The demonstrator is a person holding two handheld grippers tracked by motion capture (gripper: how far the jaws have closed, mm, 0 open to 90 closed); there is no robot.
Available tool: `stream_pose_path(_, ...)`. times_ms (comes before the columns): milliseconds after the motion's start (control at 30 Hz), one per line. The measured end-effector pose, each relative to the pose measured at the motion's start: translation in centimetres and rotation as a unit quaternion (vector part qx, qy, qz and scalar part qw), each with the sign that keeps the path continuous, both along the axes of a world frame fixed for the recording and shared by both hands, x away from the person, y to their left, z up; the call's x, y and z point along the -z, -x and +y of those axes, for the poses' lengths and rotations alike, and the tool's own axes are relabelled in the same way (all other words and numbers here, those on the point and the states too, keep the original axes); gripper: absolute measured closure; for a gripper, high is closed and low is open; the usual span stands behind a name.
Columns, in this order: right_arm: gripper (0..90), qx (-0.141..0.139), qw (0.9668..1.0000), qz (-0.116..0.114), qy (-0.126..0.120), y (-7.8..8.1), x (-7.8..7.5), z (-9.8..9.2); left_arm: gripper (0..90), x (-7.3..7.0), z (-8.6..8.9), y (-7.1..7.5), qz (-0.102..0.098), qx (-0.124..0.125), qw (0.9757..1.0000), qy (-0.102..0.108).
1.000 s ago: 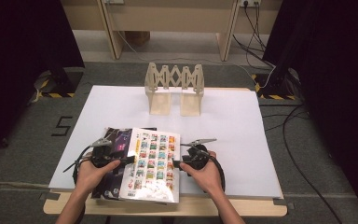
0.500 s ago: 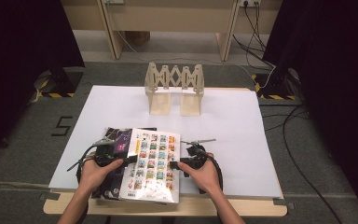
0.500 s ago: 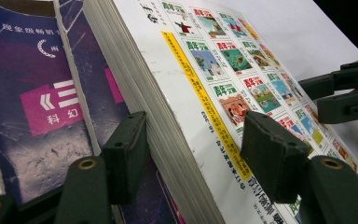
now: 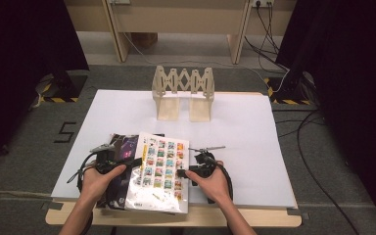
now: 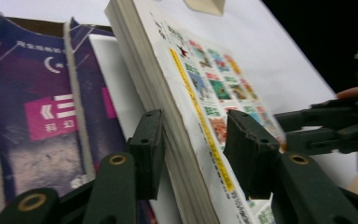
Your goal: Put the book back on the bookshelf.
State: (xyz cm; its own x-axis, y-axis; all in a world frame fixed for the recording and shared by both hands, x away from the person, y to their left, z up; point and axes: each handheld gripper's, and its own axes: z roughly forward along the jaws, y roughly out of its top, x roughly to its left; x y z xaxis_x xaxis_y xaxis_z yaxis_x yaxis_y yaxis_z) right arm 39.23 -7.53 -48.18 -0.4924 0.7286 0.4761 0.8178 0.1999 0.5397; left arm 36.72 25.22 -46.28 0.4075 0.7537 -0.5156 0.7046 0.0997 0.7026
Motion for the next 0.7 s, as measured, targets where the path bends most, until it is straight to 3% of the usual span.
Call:
stream_pose_path(133, 39.9, 0.000, 1.0000, -0.001, 0.001, 0.0, 0.0, 0.0, 57.2, -0.3, -0.4, 0.5, 0.009, 0.013, 0.9998, 0.011)
stream_pose_path(200, 39.8, -0.001, 1.0000, -0.002, 0.002, 0.0, 0.0, 0.0, 58.2, 0.0, -0.7, 0.9, 0.026, 0.025, 0.9991, 0.020)
stream_pose_path(400, 39.6, 0.000, 1.0000, -0.003, 0.005, 0.0, -0.1, 0.1, 63.0, 0.9, -0.6, 0.9, 0.041, 0.020, 0.9987, 0.020)
stream_pose_path(600, 38.7, -0.007, 0.9999, -0.005, 0.012, -0.1, -0.3, 0.2, 71.0, 1.1, -0.1, 0.8, 0.035, 0.033, 0.9984, 0.031)
stream_pose_path(700, 46.4, -0.027, 0.9988, -0.029, 0.030, -0.6, -0.9, 0.1, 72.7, 1.1, 0.4, 0.5, 0.032, 0.038, 0.9981, 0.035)
